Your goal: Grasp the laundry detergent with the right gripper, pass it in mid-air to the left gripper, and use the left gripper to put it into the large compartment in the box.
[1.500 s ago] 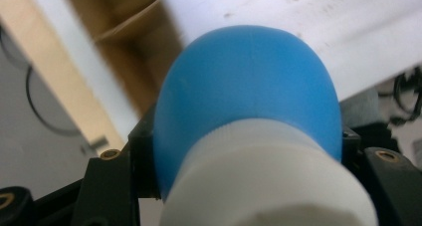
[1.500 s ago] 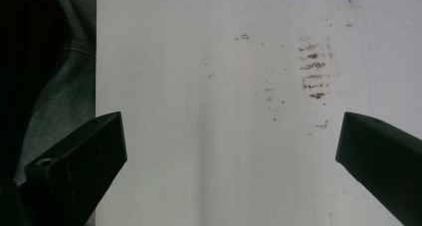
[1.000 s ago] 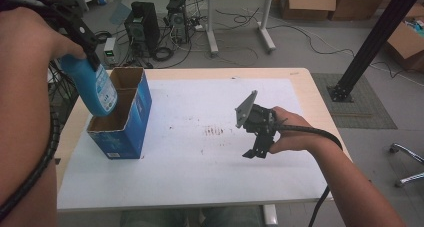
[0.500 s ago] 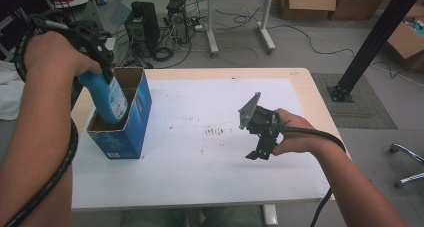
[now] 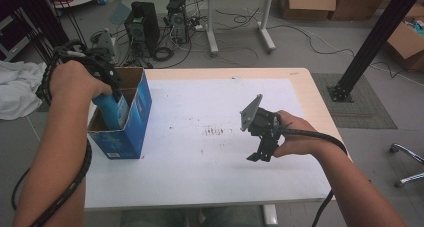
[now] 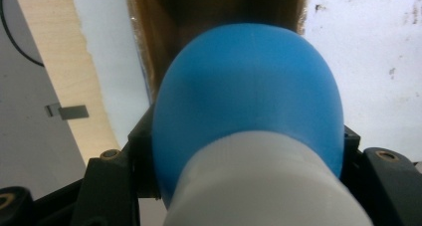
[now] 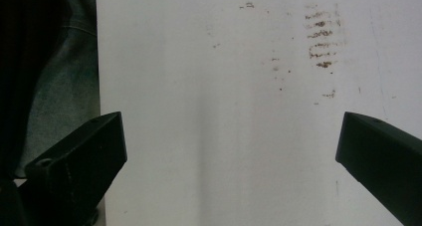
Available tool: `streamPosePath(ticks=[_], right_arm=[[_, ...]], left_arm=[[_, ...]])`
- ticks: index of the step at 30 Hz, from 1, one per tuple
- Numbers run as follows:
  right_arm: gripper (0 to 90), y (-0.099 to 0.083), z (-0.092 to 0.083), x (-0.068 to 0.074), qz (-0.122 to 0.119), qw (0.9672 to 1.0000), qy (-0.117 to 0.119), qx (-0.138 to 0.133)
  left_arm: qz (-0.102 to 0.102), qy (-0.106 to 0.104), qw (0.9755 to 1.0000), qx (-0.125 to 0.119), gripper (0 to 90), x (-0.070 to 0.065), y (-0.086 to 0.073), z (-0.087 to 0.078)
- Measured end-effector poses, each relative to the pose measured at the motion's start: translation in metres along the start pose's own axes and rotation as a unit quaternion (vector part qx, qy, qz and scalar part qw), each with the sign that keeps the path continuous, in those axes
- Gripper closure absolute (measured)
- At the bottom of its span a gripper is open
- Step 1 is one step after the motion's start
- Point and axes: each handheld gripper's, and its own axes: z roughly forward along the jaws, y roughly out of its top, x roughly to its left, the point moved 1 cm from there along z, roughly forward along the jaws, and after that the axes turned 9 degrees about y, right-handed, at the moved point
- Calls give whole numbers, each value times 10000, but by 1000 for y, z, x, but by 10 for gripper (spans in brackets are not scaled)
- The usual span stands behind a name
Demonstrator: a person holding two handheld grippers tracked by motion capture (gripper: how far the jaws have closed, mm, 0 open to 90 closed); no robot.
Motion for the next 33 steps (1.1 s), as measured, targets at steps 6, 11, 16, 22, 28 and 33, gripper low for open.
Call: streamPosePath(ticks=[6, 11, 16, 22, 28, 33], right_arm=[[0, 0, 3, 0, 10, 10000, -15, -16], [0, -3, 6, -1, 59, 10000, 4, -1], [0, -4, 6, -1, 85, 10000, 15, 12], [0, -4, 8, -1, 78, 10000, 36, 22], [0, -5, 10, -1, 103, 9999, 61, 14], [0, -3, 12, -2, 95, 9999, 76, 19]], left_arm=[[47, 23, 10000, 39, 384, -3, 2, 18], [75, -39, 9999, 114, 384, -1, 4, 38], [161, 21, 9997, 174, 384, -5, 6, 56], [143, 73, 9997, 182, 384, -5, 8, 67], [129, 44, 9999, 86, 384, -4, 9, 75], [119, 13, 9999, 62, 384, -3, 9, 75]])
